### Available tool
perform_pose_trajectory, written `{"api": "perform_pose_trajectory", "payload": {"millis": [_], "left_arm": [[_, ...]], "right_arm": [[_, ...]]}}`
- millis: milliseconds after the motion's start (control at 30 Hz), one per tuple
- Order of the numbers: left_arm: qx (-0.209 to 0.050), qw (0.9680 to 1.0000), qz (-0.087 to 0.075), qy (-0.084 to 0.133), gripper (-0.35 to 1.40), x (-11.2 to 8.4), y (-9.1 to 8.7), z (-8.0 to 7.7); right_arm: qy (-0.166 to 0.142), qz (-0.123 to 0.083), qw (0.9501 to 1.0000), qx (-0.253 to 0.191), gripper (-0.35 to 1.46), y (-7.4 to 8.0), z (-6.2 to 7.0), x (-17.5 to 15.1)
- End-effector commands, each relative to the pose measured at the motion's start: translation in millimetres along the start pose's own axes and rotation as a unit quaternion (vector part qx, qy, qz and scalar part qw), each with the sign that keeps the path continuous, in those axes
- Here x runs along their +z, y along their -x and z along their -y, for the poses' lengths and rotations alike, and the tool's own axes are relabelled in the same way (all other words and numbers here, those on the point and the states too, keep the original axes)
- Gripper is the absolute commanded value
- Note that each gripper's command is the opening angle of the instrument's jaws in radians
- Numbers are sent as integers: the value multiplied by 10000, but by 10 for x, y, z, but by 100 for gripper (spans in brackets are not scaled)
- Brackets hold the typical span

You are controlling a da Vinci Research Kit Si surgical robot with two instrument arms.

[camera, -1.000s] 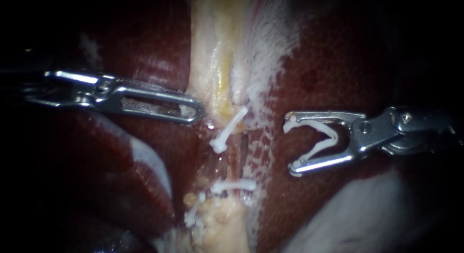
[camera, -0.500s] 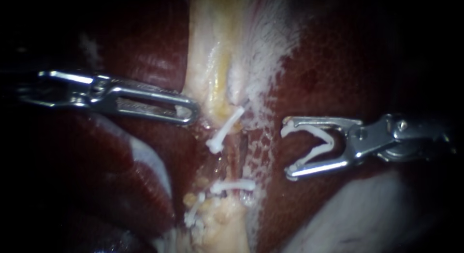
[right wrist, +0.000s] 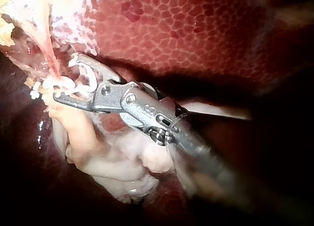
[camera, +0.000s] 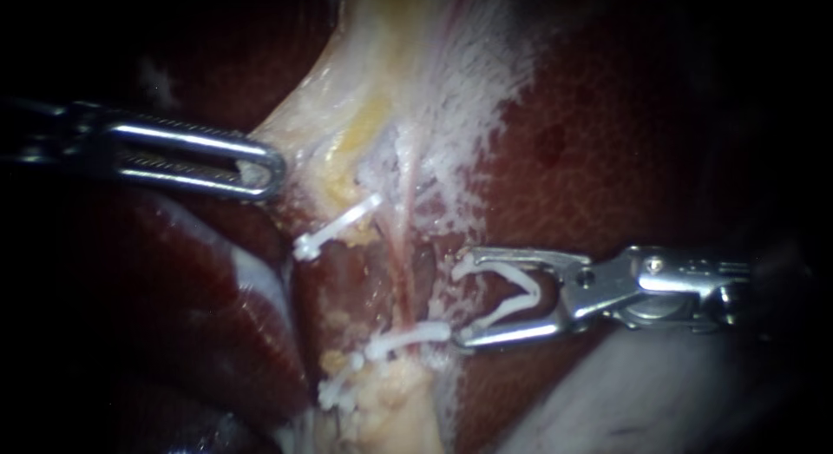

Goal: Clipping second clip right tube

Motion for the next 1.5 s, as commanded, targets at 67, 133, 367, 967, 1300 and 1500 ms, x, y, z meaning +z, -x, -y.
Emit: {"api": "perform_pose_trajectory", "payload": {"millis": [67,133,367,967,1300,1500], "left_arm": [[1,10000,6,13,-20,-1,0,2],[30,10000,7,15,-20,-1,0,3],[28,10000,10,22,-20,-1,0,6],[28,10000,14,31,-20,0,0,8],[28,10000,15,32,-20,1,0,8],[27,10000,16,34,-20,2,0,8]], "right_arm": [[-121,34,9999,-10,59,-1,0,10],[-245,62,9997,-22,58,-2,-1,20],[-551,133,9983,-117,58,-5,-7,42],[-719,150,9972,-141,44,-12,-1,47],[-718,167,9973,48,42,-7,0,50],[-724,189,9969,229,39,-1,3,52]]}}
